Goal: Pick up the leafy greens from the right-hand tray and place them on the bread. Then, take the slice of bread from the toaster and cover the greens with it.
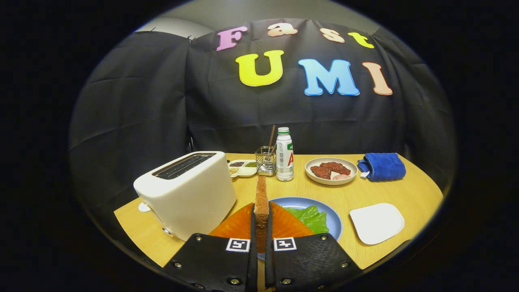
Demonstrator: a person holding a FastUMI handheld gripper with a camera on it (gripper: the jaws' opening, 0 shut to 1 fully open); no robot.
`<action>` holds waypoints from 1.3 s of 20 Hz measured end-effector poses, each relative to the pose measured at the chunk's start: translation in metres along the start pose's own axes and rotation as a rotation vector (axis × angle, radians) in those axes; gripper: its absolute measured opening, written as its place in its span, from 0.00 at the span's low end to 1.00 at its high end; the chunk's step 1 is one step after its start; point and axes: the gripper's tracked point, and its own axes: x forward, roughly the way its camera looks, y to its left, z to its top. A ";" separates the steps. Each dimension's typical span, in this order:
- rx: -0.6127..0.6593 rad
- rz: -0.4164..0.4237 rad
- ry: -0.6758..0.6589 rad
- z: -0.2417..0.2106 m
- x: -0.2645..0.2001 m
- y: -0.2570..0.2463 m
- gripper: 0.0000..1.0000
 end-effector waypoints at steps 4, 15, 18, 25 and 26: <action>0.001 -0.017 0.009 -0.011 0.010 -0.015 0.09; 0.016 -0.068 0.073 -0.034 0.016 -0.062 0.46; 0.013 -0.120 0.042 -0.028 0.012 -0.082 0.54; -0.029 -0.249 -0.144 0.028 -0.015 -0.144 0.58; -0.031 -0.259 -0.149 0.030 -0.017 -0.152 0.58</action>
